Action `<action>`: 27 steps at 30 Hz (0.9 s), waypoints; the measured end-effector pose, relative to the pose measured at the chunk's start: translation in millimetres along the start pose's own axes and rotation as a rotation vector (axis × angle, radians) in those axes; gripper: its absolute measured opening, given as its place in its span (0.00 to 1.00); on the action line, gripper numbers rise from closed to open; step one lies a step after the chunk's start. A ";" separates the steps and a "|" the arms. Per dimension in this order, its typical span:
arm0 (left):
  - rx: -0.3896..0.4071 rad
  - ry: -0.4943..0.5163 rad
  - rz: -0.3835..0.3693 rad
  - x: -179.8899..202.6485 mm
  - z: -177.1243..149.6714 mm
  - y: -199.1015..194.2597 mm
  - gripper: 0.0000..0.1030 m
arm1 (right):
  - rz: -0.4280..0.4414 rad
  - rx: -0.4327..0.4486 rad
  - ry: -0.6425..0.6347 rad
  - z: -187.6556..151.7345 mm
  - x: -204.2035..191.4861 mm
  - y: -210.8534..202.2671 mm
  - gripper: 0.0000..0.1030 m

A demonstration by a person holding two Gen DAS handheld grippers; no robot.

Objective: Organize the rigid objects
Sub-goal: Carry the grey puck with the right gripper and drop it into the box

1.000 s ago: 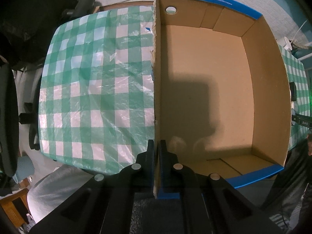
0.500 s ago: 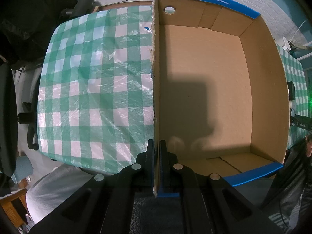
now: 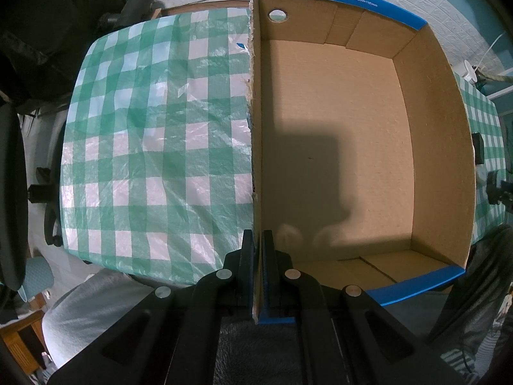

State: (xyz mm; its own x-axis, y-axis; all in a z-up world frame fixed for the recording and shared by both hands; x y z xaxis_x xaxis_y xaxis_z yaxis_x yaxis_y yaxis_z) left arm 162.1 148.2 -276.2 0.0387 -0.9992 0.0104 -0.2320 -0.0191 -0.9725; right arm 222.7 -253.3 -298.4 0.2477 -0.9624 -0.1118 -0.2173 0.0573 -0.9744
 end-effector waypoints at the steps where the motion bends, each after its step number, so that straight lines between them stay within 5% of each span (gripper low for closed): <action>1: -0.001 0.001 0.001 0.2 -0.6 0.1 0.04 | 0.003 0.009 -0.015 2.2 -7.2 -7.1 0.60; 17: -0.038 0.012 -0.009 -0.7 -23.5 11.8 0.04 | 0.037 0.106 -0.207 35.1 -121.5 -71.2 0.60; 27: -0.067 0.027 -0.001 0.5 -31.3 20.5 0.04 | 0.038 0.109 -0.326 48.4 -195.0 -75.2 0.60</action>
State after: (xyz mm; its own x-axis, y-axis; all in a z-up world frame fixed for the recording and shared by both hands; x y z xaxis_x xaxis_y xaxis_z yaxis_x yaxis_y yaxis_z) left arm 126.9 146.1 -288.9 0.0124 -0.9998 0.0184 -0.2961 -0.0213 -0.9549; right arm 236.5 -57.1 -212.7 0.5335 -0.8247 -0.1878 -0.1341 0.1368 -0.9815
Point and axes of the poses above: each gripper's, at about its wrist camera, not at the fingertips, and y roughly the way its jaws point, x to its right, z to its top, the point moved 7 cm from there along y, roughly the way its jaws point, and after that the axes turned 14 degrees about -x, right-handed, at the moved point
